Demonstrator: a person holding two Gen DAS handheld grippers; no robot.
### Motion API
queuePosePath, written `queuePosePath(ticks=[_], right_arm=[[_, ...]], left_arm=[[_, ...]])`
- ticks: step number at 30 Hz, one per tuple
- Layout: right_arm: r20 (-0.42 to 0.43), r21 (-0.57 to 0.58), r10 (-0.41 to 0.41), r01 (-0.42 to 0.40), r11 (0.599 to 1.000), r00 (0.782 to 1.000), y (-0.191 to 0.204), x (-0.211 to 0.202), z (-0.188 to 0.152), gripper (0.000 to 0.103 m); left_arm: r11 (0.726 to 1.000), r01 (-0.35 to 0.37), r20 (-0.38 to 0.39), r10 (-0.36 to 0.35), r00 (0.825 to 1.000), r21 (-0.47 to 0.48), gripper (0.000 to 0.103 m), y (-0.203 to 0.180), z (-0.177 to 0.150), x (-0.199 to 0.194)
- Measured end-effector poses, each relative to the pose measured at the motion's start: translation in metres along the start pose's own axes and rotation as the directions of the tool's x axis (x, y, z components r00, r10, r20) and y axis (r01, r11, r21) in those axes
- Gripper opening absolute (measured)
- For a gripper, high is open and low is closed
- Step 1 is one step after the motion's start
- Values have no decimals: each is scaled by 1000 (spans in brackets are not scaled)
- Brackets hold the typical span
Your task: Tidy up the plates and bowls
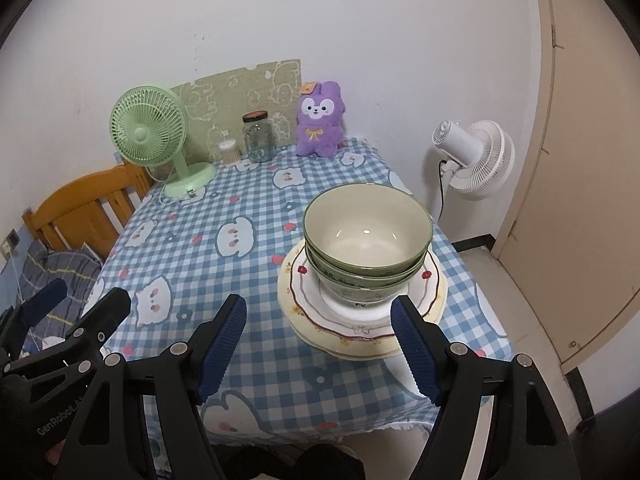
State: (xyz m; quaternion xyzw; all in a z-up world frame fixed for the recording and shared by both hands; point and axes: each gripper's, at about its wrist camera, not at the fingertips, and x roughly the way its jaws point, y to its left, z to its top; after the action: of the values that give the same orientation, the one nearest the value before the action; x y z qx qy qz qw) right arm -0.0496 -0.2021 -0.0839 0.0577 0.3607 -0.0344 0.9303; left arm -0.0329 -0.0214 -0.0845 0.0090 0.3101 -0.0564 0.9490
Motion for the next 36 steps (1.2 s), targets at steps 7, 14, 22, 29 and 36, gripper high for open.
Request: queuePosePath(ticks=[7, 14, 22, 29, 36], right_arm=[[9, -4, 6, -6, 1000, 1000, 3, 0, 5, 78], [36, -6, 4, -4, 1000, 999, 5, -4, 8, 81], [54, -21, 7, -6, 1000, 999, 8, -7, 12, 82], [75, -47, 0, 3, 999, 997, 15, -11, 14, 86], [62, -41, 4, -1, 999, 998, 16, -11, 17, 86]], left_arm=[[999, -24, 11, 24, 1000, -22, 95, 8, 3, 0], [999, -29, 24, 30, 999, -32, 96, 10, 7, -2], [997, -45, 31, 47, 998, -61, 97, 12, 11, -1], [996, -50, 24, 52, 998, -78, 97, 17, 10, -3], [995, -52, 20, 54, 998, -88, 97, 19, 12, -4]])
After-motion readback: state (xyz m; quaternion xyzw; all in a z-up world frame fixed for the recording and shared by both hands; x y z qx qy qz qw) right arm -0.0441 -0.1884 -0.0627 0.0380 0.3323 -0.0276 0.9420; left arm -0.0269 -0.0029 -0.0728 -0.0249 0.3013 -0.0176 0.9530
